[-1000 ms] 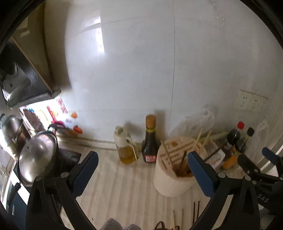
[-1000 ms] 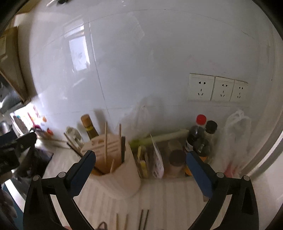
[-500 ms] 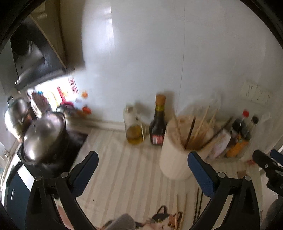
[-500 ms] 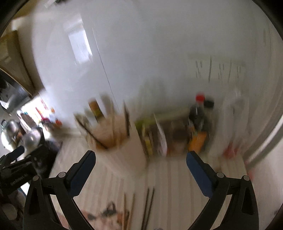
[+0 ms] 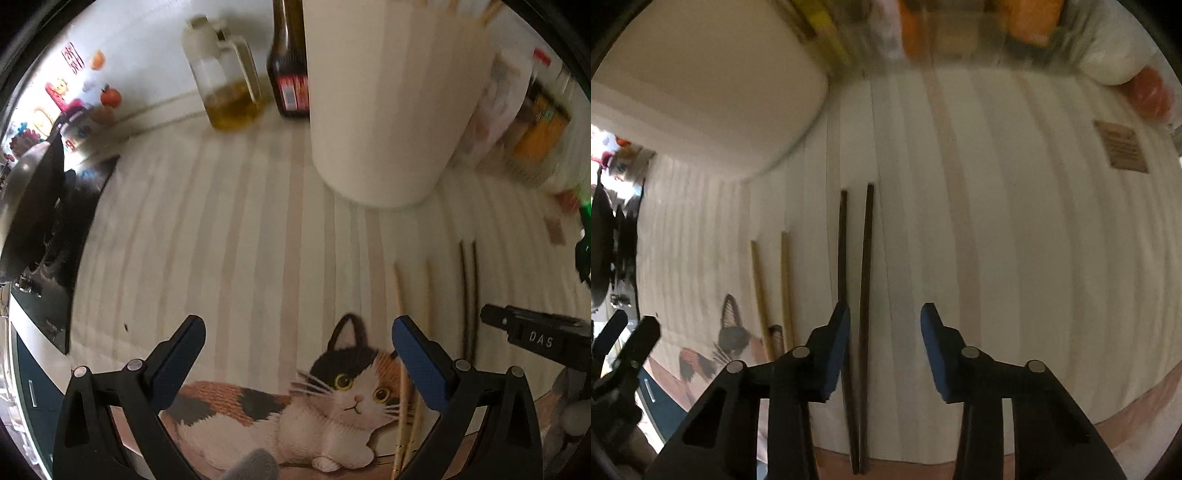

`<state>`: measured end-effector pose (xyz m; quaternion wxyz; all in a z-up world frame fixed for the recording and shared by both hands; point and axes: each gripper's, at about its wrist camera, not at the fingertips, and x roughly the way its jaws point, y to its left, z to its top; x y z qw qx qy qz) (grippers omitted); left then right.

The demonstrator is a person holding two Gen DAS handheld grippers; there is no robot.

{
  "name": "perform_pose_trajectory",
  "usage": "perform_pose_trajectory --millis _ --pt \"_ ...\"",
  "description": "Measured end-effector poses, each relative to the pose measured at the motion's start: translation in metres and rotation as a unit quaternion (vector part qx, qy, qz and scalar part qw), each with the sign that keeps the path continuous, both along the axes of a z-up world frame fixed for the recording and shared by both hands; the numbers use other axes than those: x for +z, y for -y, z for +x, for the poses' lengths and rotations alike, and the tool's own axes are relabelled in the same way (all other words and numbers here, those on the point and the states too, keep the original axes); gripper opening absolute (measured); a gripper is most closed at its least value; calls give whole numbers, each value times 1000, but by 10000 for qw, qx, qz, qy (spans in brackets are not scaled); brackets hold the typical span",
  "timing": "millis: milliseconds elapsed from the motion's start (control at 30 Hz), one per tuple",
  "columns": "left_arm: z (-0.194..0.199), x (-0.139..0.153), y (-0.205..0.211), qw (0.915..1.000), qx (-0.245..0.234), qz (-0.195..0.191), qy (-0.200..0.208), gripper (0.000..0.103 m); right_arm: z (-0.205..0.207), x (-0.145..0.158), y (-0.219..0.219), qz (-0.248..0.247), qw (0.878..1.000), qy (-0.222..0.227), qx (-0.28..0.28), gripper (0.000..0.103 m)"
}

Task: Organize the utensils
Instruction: 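Grasp a dark brown chopstick with the right tool while the left tool grasps a light wooden chopstick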

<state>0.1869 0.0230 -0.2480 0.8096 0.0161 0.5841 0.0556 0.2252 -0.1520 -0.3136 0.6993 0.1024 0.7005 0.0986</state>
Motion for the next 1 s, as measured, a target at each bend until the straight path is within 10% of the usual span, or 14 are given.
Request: perform_pose_trajectory --millis 467,1000 --pt "-1 -37 24 9975 -223 -366 -563 100 -17 -12 -12 -712 9947 101 742 5" --pt "-7 -65 58 9895 -901 -535 -1000 4 -60 -26 59 -625 9972 -221 354 6"
